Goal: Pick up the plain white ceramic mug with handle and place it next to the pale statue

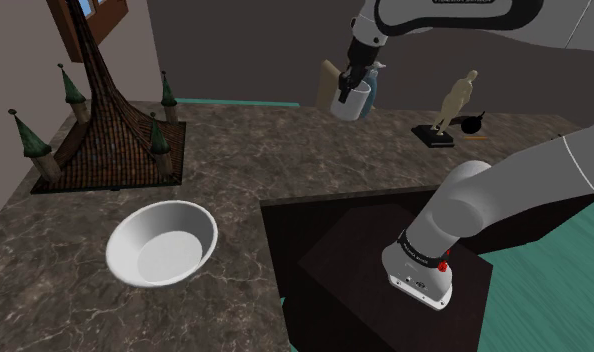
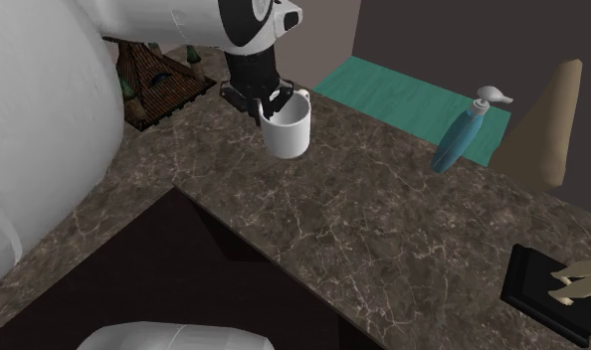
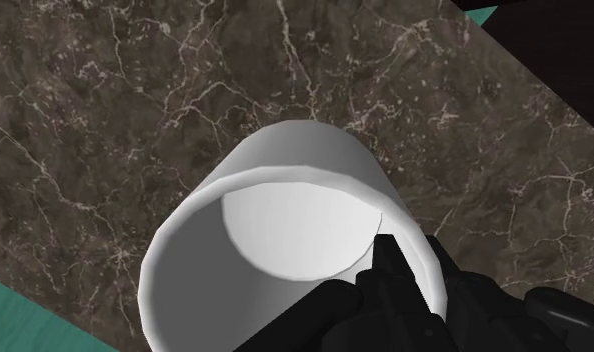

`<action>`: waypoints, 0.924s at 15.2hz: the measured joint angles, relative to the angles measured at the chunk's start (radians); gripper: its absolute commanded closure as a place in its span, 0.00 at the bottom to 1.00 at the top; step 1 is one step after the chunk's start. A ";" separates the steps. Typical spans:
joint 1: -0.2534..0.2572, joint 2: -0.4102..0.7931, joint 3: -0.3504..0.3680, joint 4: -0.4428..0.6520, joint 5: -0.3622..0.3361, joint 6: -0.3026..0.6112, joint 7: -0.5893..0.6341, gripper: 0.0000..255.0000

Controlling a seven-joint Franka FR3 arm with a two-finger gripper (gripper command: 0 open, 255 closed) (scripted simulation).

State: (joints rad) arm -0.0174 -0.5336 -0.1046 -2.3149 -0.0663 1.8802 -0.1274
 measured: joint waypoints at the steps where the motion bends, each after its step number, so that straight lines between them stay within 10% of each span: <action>1: 0.001 0.002 0.001 0.013 0.001 -0.011 0.000 1.00; 14: 0.004 0.023 0.005 0.205 0.007 -0.182 -0.005 1.00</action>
State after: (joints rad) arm -0.0139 -0.5110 -0.0992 -2.1102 -0.0596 1.6982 -0.1326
